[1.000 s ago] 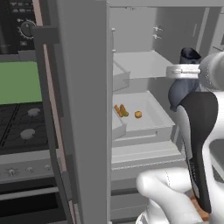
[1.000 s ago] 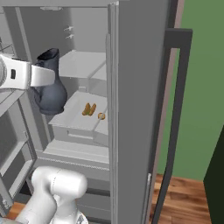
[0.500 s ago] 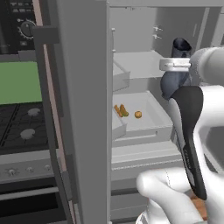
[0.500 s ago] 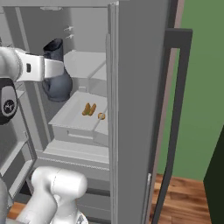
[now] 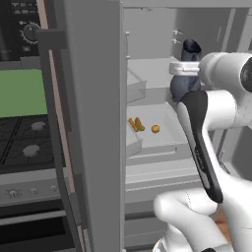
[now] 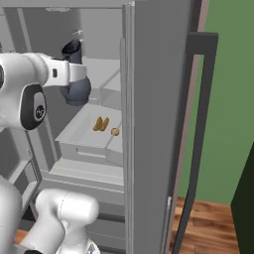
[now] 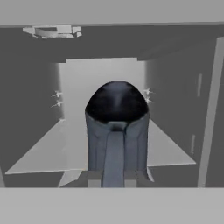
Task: Move the cookie dough ball and hotdog bun from the top shelf to the second highest shelf to make space. Then, place the pitcher from the counter on the cleared top shelf.
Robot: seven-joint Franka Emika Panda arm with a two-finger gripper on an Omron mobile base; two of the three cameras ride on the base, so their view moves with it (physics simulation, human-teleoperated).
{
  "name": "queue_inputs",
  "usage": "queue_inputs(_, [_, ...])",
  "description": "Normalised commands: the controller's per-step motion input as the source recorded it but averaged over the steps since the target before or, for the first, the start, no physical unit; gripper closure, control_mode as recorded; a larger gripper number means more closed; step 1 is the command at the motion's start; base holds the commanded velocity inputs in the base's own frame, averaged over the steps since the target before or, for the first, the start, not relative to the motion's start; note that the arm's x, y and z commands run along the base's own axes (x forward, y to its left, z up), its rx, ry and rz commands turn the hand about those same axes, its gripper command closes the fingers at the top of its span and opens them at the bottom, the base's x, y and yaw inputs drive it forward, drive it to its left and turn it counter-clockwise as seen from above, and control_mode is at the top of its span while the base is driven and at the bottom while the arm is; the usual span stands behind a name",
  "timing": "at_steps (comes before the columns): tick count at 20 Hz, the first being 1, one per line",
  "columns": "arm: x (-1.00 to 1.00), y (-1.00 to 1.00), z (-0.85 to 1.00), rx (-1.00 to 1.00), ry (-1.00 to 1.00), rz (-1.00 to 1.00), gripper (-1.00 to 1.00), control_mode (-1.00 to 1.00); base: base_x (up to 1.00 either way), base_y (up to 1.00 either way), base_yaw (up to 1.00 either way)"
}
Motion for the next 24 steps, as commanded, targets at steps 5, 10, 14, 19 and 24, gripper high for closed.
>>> queue_inputs(5, [0.64, -0.08, 0.0, 0.0, 0.01, 0.04, 1.0, -1.0, 0.0, 0.0, 0.0])
queue_inputs(10, [0.63, -0.09, 0.0, 0.0, 0.0, 0.04, 1.0, -1.0, 0.0, 0.0, 0.0])
queue_inputs(14, [0.67, -0.03, 0.0, 0.0, 0.0, 0.04, 1.0, -1.0, 0.0, 0.0, 0.0])
queue_inputs(19, [0.75, 0.0, 0.0, 0.0, 0.0, 0.06, 1.0, -1.0, 0.0, 0.0, 0.0])
queue_inputs(24, [0.79, 0.0, 0.0, 0.0, 0.0, 0.04, 1.0, -1.0, 0.0, 0.0, 0.0])
